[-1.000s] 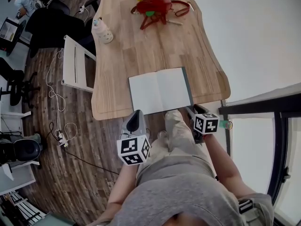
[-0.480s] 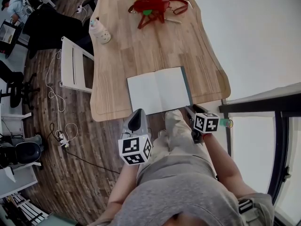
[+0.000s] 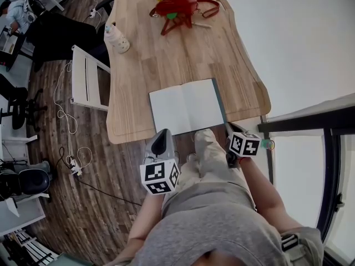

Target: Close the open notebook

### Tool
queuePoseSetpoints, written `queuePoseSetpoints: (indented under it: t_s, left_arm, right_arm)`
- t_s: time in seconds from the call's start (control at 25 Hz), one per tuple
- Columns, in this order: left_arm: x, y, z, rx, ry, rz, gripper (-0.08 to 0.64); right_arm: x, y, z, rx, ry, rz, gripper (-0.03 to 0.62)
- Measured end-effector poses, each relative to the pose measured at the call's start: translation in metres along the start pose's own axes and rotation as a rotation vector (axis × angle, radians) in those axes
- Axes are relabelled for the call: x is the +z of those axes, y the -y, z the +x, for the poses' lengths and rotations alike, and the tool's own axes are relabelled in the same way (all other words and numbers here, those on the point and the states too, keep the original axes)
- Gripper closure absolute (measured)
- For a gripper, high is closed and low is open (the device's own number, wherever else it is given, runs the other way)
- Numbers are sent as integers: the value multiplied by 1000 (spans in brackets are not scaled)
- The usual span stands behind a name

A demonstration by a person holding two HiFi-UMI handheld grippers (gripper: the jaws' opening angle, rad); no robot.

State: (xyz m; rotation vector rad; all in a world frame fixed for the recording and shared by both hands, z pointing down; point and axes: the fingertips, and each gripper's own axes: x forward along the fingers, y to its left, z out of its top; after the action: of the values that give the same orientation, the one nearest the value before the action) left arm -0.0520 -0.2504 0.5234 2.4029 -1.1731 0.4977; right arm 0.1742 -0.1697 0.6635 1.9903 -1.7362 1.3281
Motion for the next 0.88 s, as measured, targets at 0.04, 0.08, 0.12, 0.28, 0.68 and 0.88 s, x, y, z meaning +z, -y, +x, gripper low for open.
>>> queuePoseSetpoints:
  t_s: [0.04,0.08,0.12,0.28,0.68,0.88]
  left_arm:
    - [0,1,0,-2,2,0,555]
    - [1,2,-1,-3,3,1,555]
    - [1,3,-1,-5,6,1,555]
    - [4,4,-2,-10,14,1,555]
    - [6,2,-8,-14,32,2,555]
    - [6,-2,-14,-8,40,-7,555]
  right_arm:
    - [1,-1,-1,5,5,0,584]
    - [2,-2,-3,10,10,0,585]
    - [4,-3,-4,16,15,-2,586]
    - [12,-11,-13,35,43,-26,588]
    - [35,-49,-41,108,123,-114,589]
    - [44,-72,-53,148,154,-156,589]
